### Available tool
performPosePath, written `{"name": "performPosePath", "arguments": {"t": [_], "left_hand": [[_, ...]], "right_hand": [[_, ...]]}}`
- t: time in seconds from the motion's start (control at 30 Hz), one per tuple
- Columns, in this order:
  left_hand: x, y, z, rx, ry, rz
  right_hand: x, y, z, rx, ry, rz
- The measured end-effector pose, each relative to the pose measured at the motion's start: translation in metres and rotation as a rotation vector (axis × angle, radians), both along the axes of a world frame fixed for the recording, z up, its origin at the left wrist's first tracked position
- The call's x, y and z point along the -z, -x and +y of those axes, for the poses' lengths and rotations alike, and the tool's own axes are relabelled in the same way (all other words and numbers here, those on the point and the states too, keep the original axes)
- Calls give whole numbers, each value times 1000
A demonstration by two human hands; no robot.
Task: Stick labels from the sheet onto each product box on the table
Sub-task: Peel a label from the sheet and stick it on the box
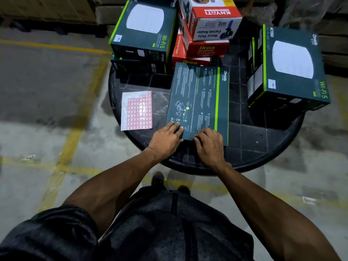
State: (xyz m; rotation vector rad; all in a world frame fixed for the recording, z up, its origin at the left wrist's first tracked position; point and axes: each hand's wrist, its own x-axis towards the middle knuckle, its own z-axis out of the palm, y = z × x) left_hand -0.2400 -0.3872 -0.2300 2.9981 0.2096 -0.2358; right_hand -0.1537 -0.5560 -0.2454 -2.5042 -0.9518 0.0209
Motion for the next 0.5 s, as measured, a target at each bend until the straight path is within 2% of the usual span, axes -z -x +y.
{"name": "performPosePath", "arguments": {"t": [0.17,0.5], "left_hand": [[2,0,1,5,2,-6],[4,1,1,17,15,-37]], "right_hand": [[-1,0,2,15,1,21],[1,3,0,-40,15,-113]]}}
